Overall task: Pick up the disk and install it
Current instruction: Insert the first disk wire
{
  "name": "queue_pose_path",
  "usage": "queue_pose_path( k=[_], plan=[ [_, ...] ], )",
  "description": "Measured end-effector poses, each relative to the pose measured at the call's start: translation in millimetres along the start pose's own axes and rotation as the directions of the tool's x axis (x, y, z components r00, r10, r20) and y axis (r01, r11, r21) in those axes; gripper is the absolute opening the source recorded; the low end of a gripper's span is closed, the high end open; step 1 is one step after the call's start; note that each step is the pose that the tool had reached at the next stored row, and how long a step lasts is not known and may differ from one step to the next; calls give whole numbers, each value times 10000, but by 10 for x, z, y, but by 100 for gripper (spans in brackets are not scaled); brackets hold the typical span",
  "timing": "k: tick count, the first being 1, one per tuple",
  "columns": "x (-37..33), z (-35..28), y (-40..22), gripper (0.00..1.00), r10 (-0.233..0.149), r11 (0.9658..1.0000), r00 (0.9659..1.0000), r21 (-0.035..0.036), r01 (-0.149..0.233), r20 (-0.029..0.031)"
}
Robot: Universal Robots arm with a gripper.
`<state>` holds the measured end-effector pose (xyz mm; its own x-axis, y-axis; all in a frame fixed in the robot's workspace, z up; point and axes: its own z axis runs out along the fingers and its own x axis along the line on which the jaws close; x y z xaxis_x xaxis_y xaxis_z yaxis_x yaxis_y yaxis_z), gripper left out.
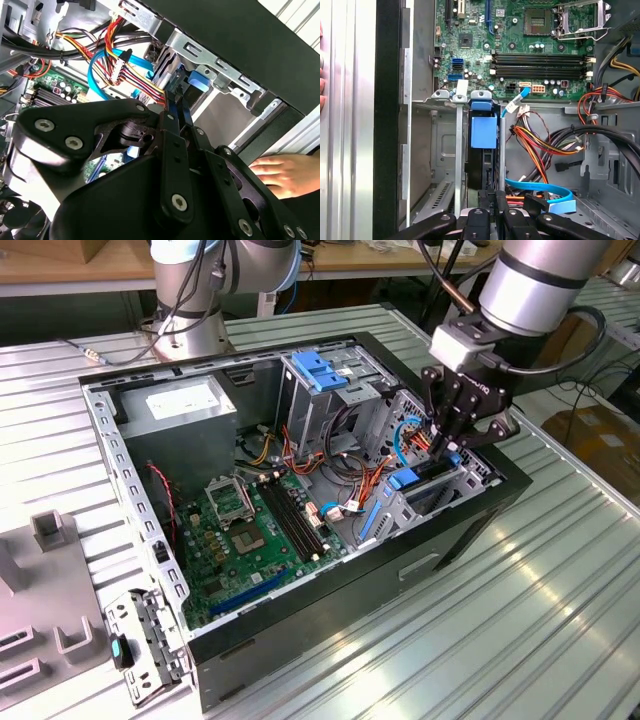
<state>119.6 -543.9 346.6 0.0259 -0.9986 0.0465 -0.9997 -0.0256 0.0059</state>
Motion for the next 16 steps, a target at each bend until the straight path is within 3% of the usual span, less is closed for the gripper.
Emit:
queue_pose_path(
  k=[8, 16],
  plan=[
    [1, 19, 0, 17, 2, 10000, 10000, 0, -2, 2],
    [0, 87, -1, 17, 4, 10000, 10000, 0, -4, 2]
  ],
)
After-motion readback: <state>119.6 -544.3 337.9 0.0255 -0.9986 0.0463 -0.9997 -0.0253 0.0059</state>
